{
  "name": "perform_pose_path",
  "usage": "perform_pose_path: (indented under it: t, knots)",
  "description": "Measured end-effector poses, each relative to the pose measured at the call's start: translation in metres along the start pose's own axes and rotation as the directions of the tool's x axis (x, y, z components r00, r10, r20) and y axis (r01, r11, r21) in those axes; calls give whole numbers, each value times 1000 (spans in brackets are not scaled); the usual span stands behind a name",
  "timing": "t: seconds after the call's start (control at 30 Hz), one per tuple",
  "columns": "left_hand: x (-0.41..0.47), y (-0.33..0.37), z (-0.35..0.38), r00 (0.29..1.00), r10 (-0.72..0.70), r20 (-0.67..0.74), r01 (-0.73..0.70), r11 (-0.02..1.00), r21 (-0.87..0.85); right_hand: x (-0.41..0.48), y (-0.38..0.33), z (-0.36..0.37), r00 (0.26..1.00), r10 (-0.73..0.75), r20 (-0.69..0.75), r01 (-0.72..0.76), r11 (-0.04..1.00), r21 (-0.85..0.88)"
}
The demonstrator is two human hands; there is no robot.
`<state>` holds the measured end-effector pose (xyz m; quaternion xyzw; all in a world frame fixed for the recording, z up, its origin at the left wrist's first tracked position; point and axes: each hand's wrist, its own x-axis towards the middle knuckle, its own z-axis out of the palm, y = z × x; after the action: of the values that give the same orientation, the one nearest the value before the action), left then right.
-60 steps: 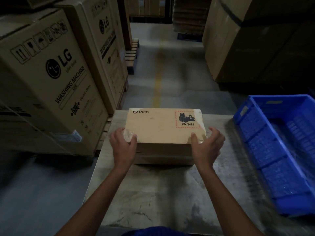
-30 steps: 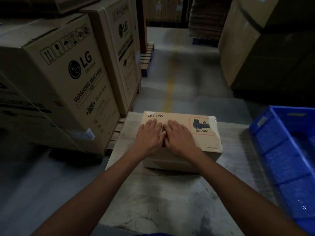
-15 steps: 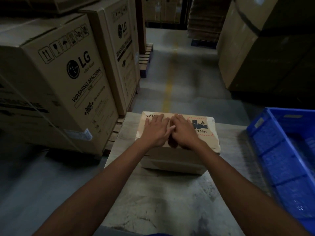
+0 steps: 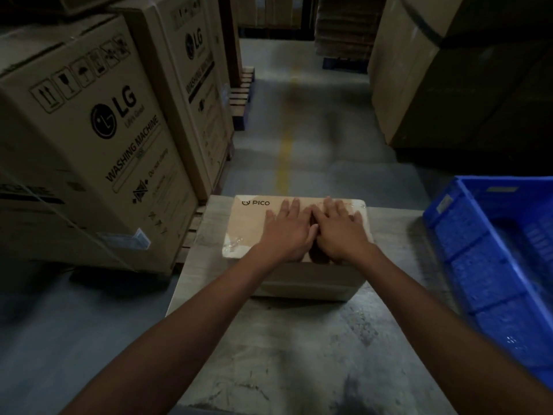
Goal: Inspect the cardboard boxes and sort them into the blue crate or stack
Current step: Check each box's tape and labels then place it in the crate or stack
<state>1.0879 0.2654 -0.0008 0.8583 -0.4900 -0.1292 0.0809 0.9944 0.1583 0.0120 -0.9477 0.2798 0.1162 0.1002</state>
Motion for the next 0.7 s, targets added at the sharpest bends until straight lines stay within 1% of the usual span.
perform_pose_path:
  t: [0.07,0.1,0.23,0.3,0.37,0.43,0.5,0.57,0.6,0.67,0.7]
  knots:
    - [-3,4,7,998,64,-18,-64,998,-10,-9,-1,12,992,104,-70,-105,994,-17]
    - [-4,3,13,995,91,-35,-91,996,-1,-12,-2,19,987,124,-103,-127,992,-25]
    - [-1,-1,22,990,103,-94,-102,995,10,-9,0,26,979,118,-165,-119,993,4]
    - [-5,1,20,976,110,-188,-116,993,-22,-15,0,24,963,133,-234,-123,991,57]
    - [-14,2,22,926,160,-343,-155,987,43,-27,-2,28,938,141,-316,-114,988,103]
    - [-21,0,26,881,209,-425,-176,978,117,-34,-5,34,947,127,-296,-105,990,89]
    - [-19,1,22,881,204,-428,-178,979,101,-31,-5,34,965,121,-232,-107,992,72]
    - [-13,1,16,891,198,-408,-186,980,69,-25,0,29,972,96,-217,-89,995,39]
    - [-13,1,14,907,192,-375,-187,981,51,-24,2,28,971,88,-221,-84,996,29]
    - [-18,1,18,957,159,-244,-158,987,21,-30,3,33,961,111,-252,-108,994,26]
    - [-22,-1,22,972,144,-184,-140,990,34,-36,0,38,950,130,-285,-124,992,38]
